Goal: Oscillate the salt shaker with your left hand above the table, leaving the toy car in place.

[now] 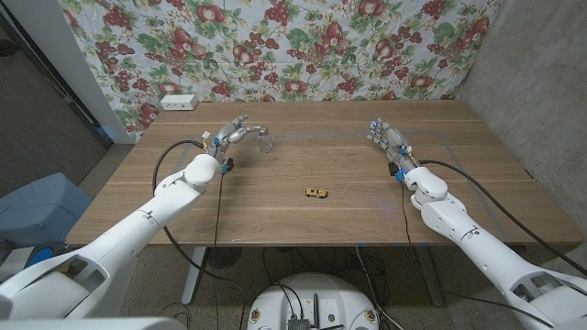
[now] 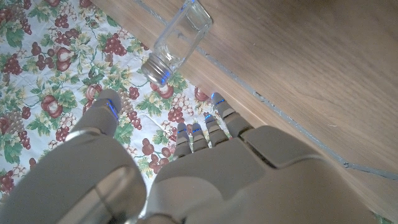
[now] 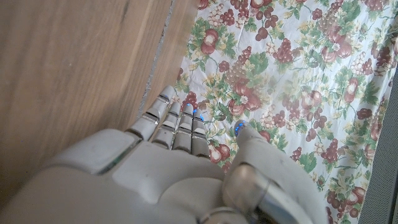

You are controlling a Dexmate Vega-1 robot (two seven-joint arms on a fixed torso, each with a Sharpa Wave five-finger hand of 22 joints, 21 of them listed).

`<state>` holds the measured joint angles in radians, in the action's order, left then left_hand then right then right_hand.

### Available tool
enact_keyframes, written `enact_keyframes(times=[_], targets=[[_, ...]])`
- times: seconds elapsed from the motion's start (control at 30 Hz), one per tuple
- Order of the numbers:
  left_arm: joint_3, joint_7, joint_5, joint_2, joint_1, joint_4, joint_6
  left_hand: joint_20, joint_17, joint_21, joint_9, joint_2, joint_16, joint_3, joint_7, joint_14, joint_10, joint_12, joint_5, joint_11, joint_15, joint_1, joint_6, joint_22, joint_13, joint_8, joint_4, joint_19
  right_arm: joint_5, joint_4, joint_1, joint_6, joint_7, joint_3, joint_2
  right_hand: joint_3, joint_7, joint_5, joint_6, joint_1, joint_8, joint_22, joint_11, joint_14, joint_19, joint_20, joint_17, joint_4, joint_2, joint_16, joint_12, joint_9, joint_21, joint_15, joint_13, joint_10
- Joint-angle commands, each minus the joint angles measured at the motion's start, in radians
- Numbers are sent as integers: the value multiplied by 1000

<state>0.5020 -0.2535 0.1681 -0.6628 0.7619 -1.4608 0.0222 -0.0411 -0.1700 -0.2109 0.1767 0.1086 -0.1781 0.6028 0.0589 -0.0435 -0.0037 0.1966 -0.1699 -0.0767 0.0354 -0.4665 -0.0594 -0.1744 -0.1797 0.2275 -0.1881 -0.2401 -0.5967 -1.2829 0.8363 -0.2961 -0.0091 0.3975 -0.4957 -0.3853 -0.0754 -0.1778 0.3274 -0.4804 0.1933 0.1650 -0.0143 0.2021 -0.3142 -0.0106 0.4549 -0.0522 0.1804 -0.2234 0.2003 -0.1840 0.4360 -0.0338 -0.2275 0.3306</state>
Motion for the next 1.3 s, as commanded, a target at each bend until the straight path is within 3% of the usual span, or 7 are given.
enact_keyframes(times=[0.03, 1.3], targets=[[8, -9, -6, 1, 1, -13, 48, -10, -2, -2, 3, -1, -7, 0, -4, -16, 8, 6, -6, 0, 29, -28, -16, -4, -3, 2, 4, -12, -1, -14, 14, -7, -8, -4, -3, -1, -3, -1, 10, 5, 5, 4, -4, 5, -10, 3, 2, 4, -6, -3, 7, -2, -2, 3, -2, 13], [83, 96, -17, 44, -110, 154, 5, -4, -2, -3, 3, -28, -10, -5, -23, -47, 41, 9, -4, 3, 29, -92, -51, -5, -3, 0, 14, -38, 4, -15, 26, -13, -36, -5, 10, -3, -4, -1, 13, 18, 4, 5, -5, 3, -18, 6, -1, 16, -3, -8, 6, -2, -19, 5, 3, 14]])
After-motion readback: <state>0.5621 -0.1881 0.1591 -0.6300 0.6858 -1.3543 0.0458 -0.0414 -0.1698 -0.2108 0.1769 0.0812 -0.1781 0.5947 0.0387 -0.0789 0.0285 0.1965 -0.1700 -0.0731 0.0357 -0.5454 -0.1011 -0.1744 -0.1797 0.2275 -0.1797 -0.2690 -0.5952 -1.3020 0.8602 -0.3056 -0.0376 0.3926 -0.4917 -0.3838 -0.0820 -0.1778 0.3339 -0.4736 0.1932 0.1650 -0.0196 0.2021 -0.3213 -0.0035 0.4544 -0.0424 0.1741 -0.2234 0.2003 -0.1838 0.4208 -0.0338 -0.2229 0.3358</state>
